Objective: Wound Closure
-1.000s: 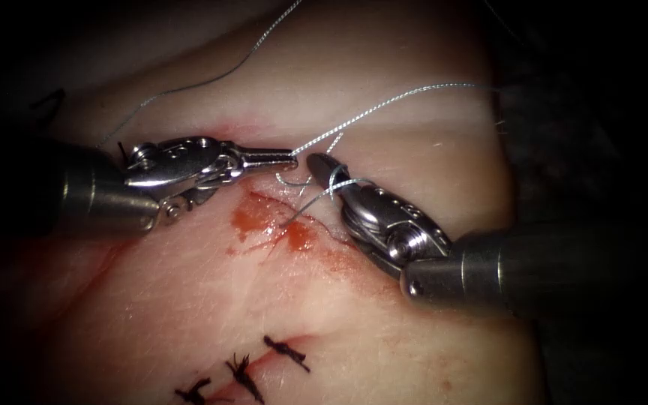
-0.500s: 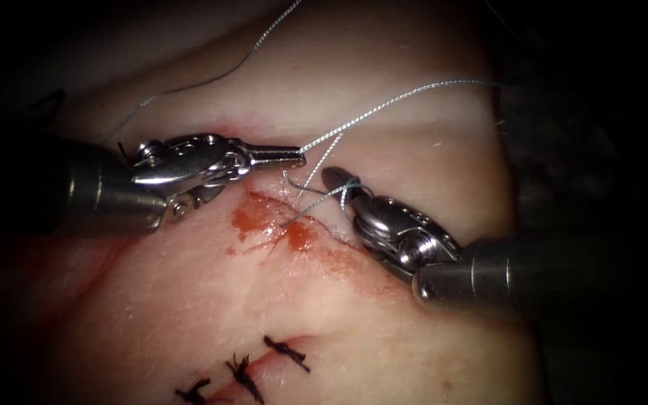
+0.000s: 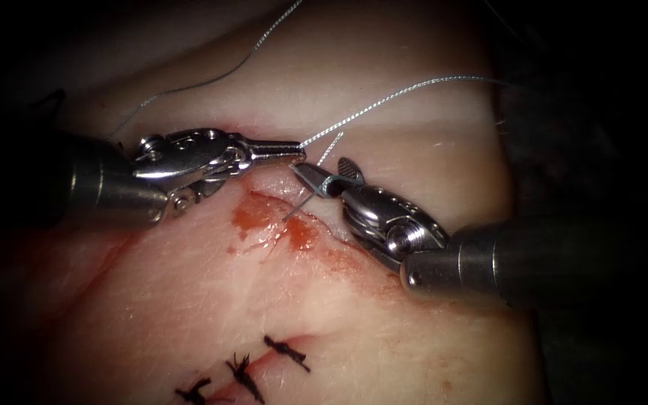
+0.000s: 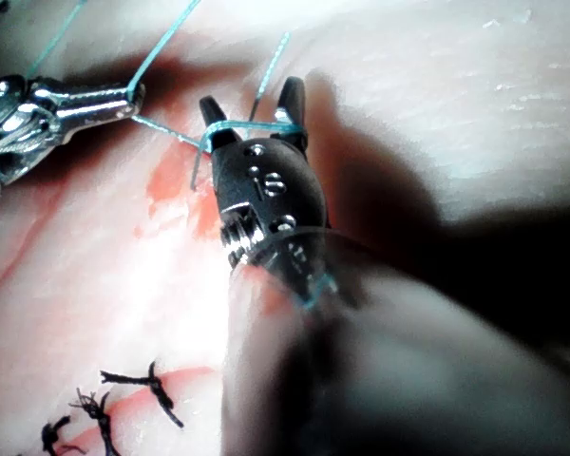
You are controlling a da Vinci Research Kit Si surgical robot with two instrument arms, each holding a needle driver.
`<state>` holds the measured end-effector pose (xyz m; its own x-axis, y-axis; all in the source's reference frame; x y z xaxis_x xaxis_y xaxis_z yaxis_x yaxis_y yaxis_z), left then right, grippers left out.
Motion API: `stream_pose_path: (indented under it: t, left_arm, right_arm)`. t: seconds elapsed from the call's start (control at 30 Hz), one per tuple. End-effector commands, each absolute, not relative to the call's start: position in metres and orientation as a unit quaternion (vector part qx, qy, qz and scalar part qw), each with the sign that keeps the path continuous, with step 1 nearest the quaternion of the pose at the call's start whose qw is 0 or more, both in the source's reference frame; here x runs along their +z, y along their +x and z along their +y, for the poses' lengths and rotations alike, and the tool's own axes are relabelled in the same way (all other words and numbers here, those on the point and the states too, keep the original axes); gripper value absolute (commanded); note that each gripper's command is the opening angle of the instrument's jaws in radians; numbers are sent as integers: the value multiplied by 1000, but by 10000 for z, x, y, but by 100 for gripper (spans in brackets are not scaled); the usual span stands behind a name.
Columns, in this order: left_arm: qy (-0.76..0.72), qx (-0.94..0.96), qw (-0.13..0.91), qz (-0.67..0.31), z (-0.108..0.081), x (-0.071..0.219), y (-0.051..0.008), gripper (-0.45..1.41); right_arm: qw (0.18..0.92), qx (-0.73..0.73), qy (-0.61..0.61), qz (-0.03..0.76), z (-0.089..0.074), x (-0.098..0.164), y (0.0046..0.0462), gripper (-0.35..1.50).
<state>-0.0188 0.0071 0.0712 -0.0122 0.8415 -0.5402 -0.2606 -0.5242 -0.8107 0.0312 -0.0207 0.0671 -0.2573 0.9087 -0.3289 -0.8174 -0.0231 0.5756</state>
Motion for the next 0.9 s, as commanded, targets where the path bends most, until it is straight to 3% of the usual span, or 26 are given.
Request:
stream_pose_path:
  t: [0.03, 0.5, 0.53, 0.57, 0.6, 0.9]
  left_arm:
    - [-567, 664, 415, -257, 69, 718, -193, -45]
    - [-567, 663, 418, -254, 70, 719, -200, -45]
    - [-567, 663, 418, -254, 70, 719, -201, -45]
    - [-567, 663, 418, -254, 70, 719, -201, -45]
    - [-567, 663, 418, -254, 69, 719, -201, -45]
    - [-564, 666, 416, -255, 70, 721, -194, -45]
  right_arm:
    - [606, 712, 65, 349, -207, 678, 319, 76]
    - [590, 719, 71, 361, -203, 694, 324, 69]
    - [591, 718, 72, 361, -203, 694, 324, 56]
    - [590, 718, 76, 362, -204, 695, 324, 25]
    - [586, 719, 88, 364, -204, 695, 324, -35]
    - [579, 697, 89, 413, -193, 683, 316, -35]
